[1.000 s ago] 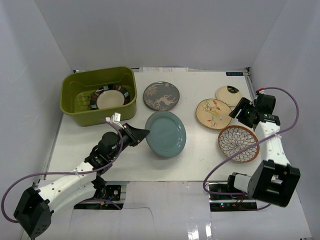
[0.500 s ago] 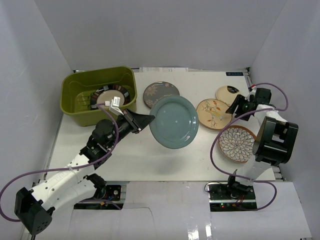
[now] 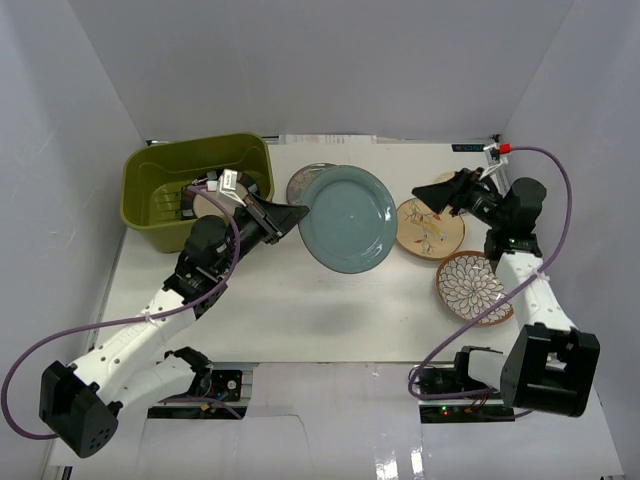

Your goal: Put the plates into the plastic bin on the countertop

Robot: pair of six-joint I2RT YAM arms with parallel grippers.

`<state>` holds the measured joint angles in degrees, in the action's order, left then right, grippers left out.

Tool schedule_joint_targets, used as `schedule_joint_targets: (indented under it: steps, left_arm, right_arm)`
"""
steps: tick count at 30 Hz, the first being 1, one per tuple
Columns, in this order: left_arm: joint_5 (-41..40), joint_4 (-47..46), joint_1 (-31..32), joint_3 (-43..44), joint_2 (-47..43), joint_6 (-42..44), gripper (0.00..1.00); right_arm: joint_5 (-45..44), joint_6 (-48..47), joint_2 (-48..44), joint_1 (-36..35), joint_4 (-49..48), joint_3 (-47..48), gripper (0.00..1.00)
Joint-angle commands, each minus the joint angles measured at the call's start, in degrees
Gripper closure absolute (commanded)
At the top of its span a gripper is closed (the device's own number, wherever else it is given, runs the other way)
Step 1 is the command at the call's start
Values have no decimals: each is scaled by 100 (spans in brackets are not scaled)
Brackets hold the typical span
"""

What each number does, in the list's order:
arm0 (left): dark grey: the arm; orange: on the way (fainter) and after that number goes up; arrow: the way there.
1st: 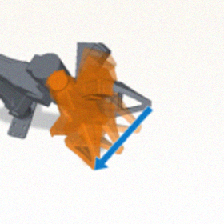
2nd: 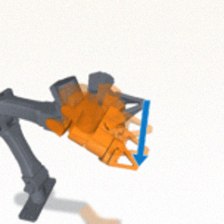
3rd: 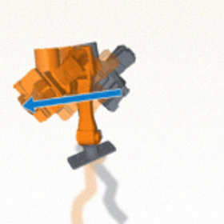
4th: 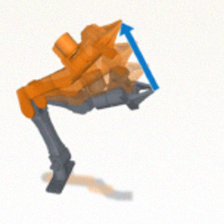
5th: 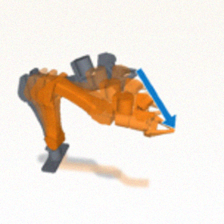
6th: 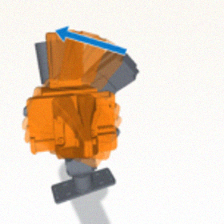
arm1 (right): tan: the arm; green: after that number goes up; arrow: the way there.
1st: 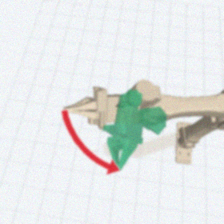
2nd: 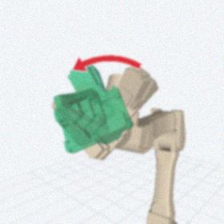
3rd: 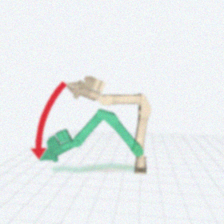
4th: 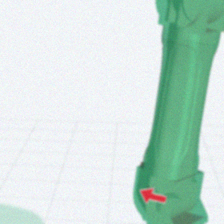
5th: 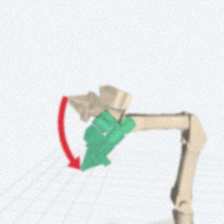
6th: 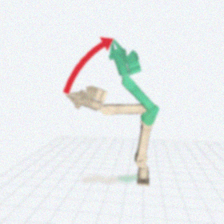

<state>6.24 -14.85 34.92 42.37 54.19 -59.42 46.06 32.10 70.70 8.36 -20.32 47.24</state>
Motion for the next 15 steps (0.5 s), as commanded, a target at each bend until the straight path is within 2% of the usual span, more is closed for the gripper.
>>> schedule_joint_targets:
  steps: [1,3,7,10,13,15]
  left_arm:
    - [79,-844,-99,289,-286,-369,100]
    - [97,-809,-134,342,-287,-369,100]
    - [140,-853,-143,334,-287,-421,100]
    - [193,-932,-143,263,-287,-527,100]
    - [246,-888,-143,237,-278,-562,100]
    - [255,-897,-134,175,-313,-571,100]
  right_arm:
    - [1431,1464,-240,-359,-1930,-707,8]
    - [1624,1493,-319,-624,-1985,-760,10]
    - [1582,853,-416,-1432,-1381,-612,10]
    - [1546,877,-373,-1618,-1308,-559,10]
    - [1573,1324,-337,-1872,-2070,-690,4]
    - [1511,1746,-250,-2030,-2476,-717,26]
